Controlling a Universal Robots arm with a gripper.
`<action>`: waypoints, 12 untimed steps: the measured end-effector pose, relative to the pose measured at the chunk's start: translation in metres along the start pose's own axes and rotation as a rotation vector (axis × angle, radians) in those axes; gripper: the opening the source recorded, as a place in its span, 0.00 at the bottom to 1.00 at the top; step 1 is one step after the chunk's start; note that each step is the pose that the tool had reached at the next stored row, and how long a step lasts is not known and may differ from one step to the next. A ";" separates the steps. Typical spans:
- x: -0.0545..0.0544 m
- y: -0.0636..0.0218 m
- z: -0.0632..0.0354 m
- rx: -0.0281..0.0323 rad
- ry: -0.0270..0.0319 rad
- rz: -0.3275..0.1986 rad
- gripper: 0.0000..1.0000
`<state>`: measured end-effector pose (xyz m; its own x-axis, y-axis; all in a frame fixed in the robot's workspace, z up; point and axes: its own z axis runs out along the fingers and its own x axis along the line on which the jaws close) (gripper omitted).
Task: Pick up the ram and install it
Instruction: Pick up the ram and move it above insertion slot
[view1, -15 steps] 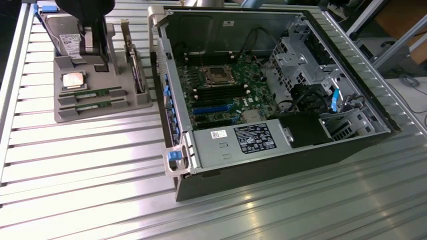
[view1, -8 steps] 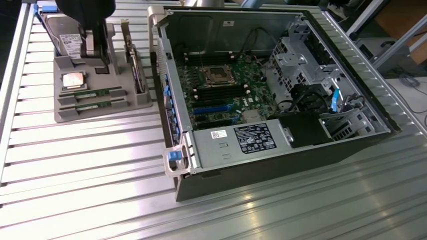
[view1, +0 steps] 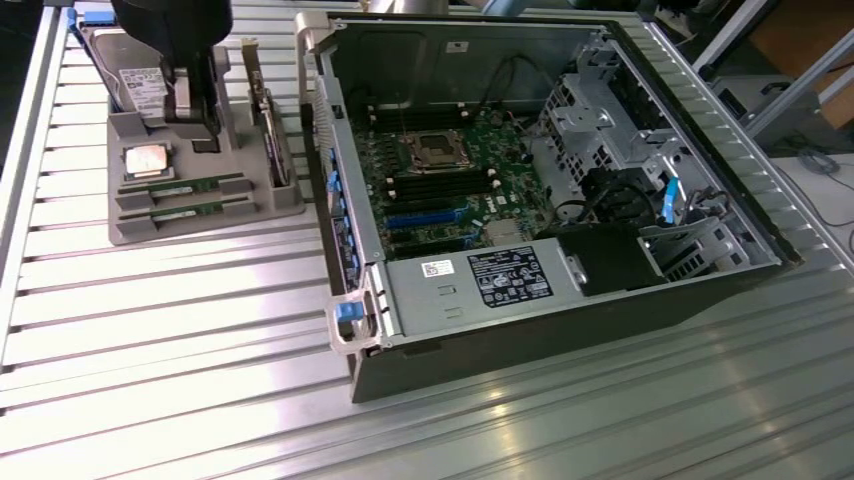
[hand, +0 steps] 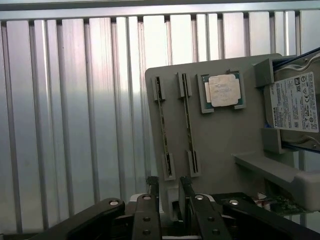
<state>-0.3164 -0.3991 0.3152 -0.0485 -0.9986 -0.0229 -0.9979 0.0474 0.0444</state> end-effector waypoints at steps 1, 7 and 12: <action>0.000 0.0000 0.0005 0.0000 0.0001 0.000 0.30; 0.000 -0.0002 0.0055 -0.0001 0.0001 0.000 0.30; 0.000 -0.0004 0.0086 -0.0001 0.0001 0.000 0.30</action>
<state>-0.3164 -0.3991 0.3066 -0.0482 -0.9986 -0.0228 -0.9979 0.0471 0.0445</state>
